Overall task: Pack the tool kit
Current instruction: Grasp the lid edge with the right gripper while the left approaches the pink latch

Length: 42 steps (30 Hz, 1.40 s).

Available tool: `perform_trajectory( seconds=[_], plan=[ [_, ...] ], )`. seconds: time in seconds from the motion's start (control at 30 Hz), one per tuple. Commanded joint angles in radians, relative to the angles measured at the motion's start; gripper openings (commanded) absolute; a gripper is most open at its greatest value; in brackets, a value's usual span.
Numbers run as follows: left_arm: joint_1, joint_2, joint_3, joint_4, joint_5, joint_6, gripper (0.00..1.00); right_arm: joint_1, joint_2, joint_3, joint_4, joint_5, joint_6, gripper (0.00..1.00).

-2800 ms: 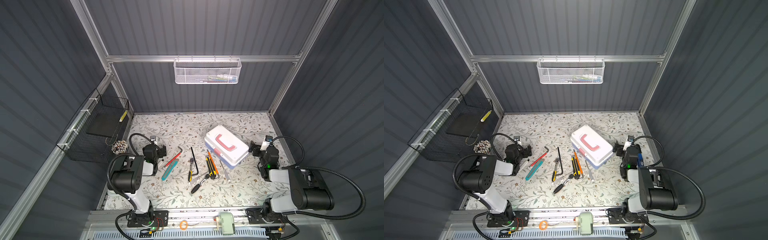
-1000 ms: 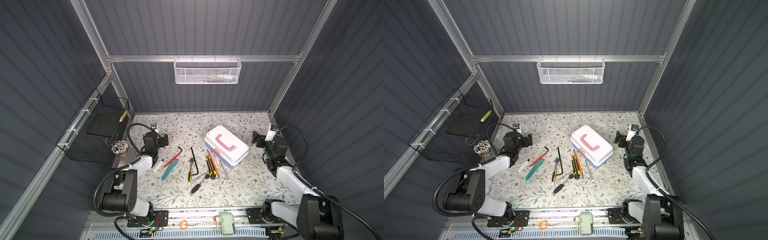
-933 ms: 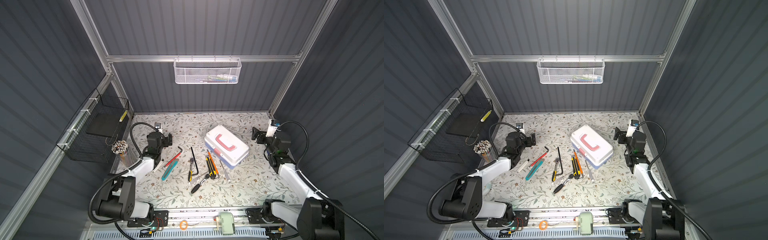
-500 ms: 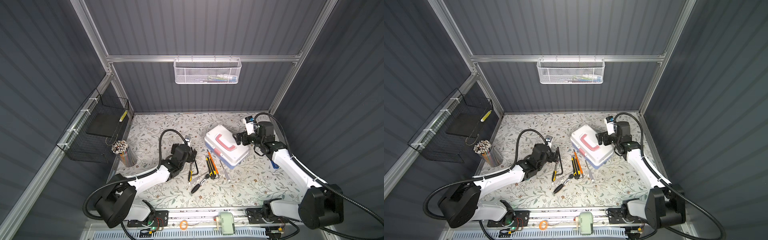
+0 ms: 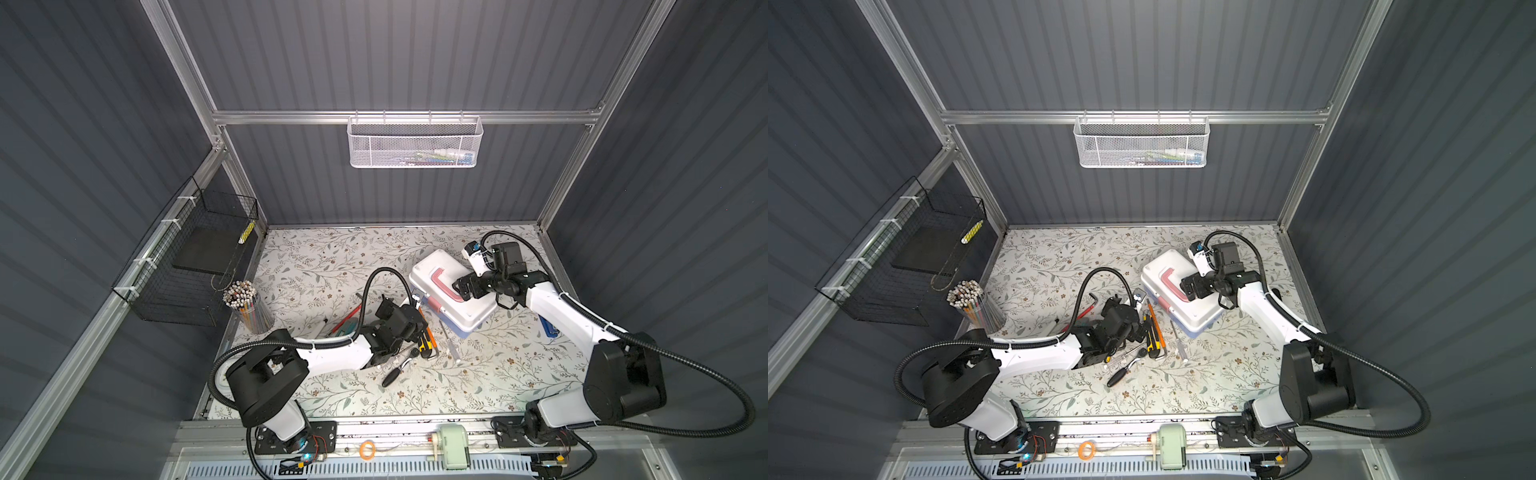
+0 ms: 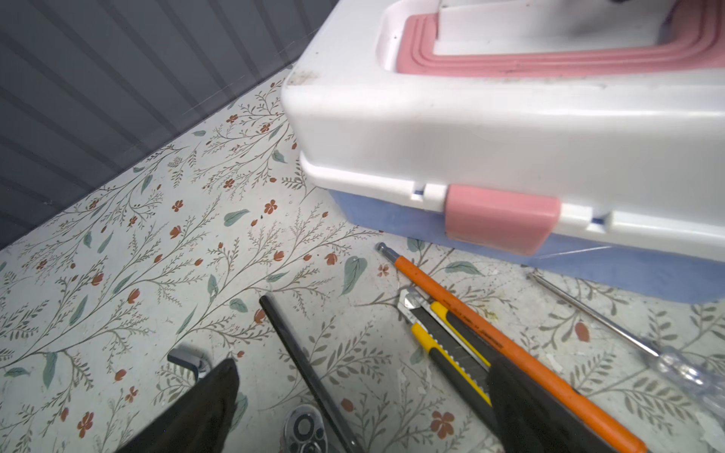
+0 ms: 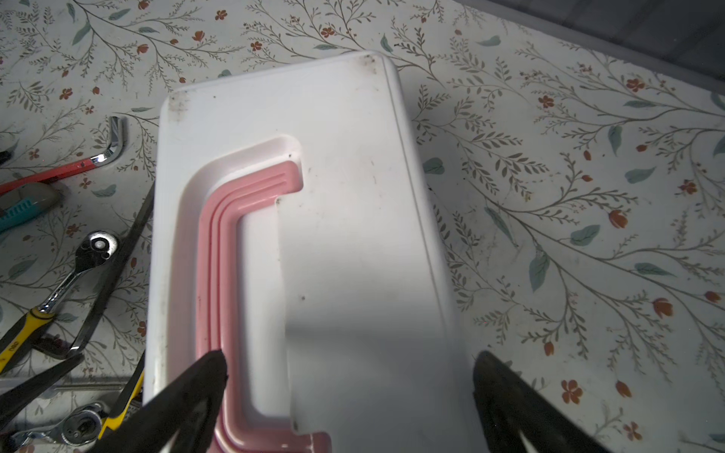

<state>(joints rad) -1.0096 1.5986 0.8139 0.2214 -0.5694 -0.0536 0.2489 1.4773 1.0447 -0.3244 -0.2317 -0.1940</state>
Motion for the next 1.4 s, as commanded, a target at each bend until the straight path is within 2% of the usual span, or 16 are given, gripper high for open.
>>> perform_trajectory(
  seconds=[0.0,0.37,0.53,0.7,0.9,1.13,1.37],
  plan=[
    [-0.012,0.024,0.04,0.015,-0.027,0.024,1.0,0.003,0.027,0.03,-0.027,0.029,-0.021,0.98],
    [-0.014,0.073,0.089,0.006,-0.004,0.05,1.0,0.003,0.111,0.08,-0.018,0.052,-0.006,0.89],
    [-0.014,0.107,0.132,-0.004,0.026,0.056,1.0,-0.007,0.144,0.088,-0.054,0.081,0.016,0.79],
    [-0.014,0.14,0.173,-0.006,0.036,0.074,1.0,-0.027,0.128,0.057,-0.046,0.108,0.031,0.78],
    [-0.011,0.161,0.202,0.002,0.037,0.104,1.0,-0.073,0.112,0.036,-0.059,0.131,0.059,0.71],
    [0.024,0.179,0.187,0.053,0.058,0.147,1.0,-0.106,0.095,0.006,-0.131,0.14,0.142,0.66],
    [0.026,0.234,0.175,0.153,0.036,0.283,1.0,-0.108,0.106,0.009,-0.219,0.166,0.287,0.66]
  ],
)
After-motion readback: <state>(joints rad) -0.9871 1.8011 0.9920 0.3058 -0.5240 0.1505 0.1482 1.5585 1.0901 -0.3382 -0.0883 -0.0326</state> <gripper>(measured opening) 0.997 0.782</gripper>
